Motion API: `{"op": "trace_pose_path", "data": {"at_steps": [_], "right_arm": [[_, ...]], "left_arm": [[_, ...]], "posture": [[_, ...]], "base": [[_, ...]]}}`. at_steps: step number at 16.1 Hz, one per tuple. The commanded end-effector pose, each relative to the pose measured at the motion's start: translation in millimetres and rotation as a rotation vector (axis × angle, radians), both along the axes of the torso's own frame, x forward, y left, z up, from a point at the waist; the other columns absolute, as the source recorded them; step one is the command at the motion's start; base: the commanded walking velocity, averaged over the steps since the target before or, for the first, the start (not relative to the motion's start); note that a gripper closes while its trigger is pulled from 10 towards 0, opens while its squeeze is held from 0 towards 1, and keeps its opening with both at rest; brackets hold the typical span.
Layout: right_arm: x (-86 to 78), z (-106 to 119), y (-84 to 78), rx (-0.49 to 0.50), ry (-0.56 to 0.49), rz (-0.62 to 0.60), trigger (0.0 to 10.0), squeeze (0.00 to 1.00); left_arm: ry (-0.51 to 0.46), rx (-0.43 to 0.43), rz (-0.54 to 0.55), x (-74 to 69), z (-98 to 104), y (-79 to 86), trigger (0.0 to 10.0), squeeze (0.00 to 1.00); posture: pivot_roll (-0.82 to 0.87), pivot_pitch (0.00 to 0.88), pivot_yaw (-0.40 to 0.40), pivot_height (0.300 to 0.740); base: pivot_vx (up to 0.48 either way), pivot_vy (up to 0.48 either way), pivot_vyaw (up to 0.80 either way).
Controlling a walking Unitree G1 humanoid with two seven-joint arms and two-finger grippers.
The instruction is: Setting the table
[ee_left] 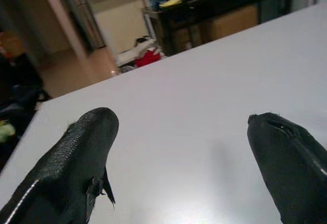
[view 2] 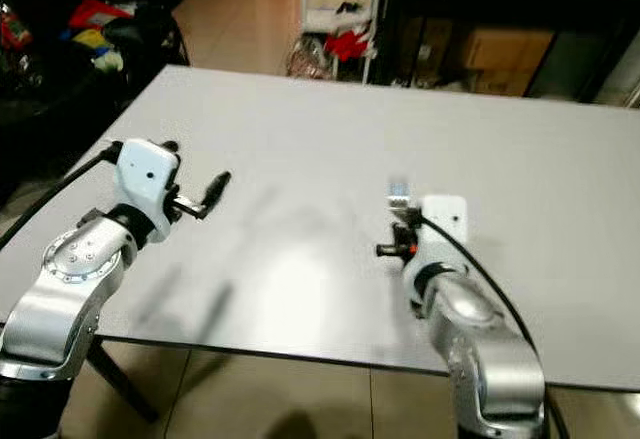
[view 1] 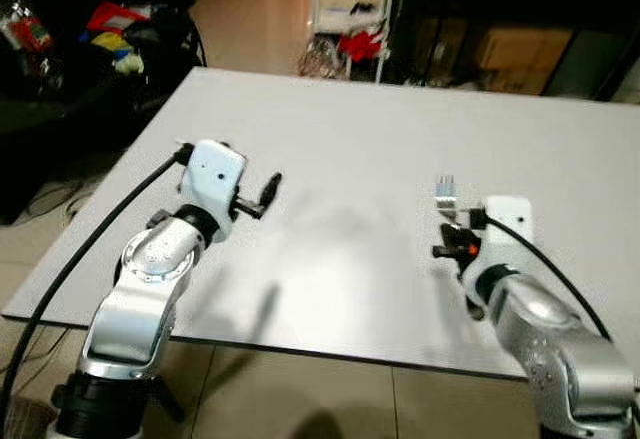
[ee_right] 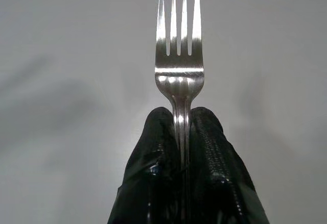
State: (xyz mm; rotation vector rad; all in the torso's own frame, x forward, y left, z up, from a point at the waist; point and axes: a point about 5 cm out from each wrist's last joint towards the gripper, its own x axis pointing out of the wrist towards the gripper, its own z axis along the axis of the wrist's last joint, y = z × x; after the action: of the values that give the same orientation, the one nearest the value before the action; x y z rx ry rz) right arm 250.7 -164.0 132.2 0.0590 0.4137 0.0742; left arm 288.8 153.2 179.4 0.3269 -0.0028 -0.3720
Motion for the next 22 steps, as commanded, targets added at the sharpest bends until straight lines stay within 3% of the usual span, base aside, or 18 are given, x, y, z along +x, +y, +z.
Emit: {"op": "trace_pose_path", "data": {"at_steps": [1,7,9,11,14,22], "right_arm": [[5.3,-0.5,3.4,-0.003,0.02,0.032,10.0,0.0],[23.2,-10.0,12.4,-0.049,0.118,0.046,10.0,0.0],[32.6,-18.7,32.9,-0.025,0.16,-0.012,10.0,0.0],[33.8,-20.6,36.6,0.007,0.15,-0.05,10.0,0.0],[33.9,-28.0,52.3,0.016,0.161,-0.016,10.0,0.0],[30.6,-50.1,49.8,-0.053,0.226,-0.083,10.0,0.0]], "left_arm": [[0.042,0.025,-0.033,-1.4,-2.0,3.7,10.0,0.0],[0.188,0.096,-0.218,-12.0,-14.9,8.0,10.0,0.0],[0.228,0.127,-0.307,-19.1,-12.9,10.5,10.0,0.0],[0.242,0.13,-0.332,-23.5,-12.0,11.4,10.0,0.0],[0.264,0.14,-0.355,-30.7,-11.1,15.7,10.0,0.0],[0.319,0.136,-0.414,-47.0,-11.6,16.0,10.0,0.0]], "posture": [[0.01,0.0,-0.02,0.74],[0.03,0.0,-0.02,0.74],[0.03,0.0,-0.019,0.74],[0.03,0.0,-0.019,0.74],[0.06,0.0,-0.016,0.74],[0.09,0.0,-0.024,0.74]], "base": [[0.0,0.0,0.0],[0.0,0.0,0.0],[0.0,0.0,0.0],[0.0,0.0,0.0],[0.0,0.0,0.0],[0.0,0.0,0.0]]}}
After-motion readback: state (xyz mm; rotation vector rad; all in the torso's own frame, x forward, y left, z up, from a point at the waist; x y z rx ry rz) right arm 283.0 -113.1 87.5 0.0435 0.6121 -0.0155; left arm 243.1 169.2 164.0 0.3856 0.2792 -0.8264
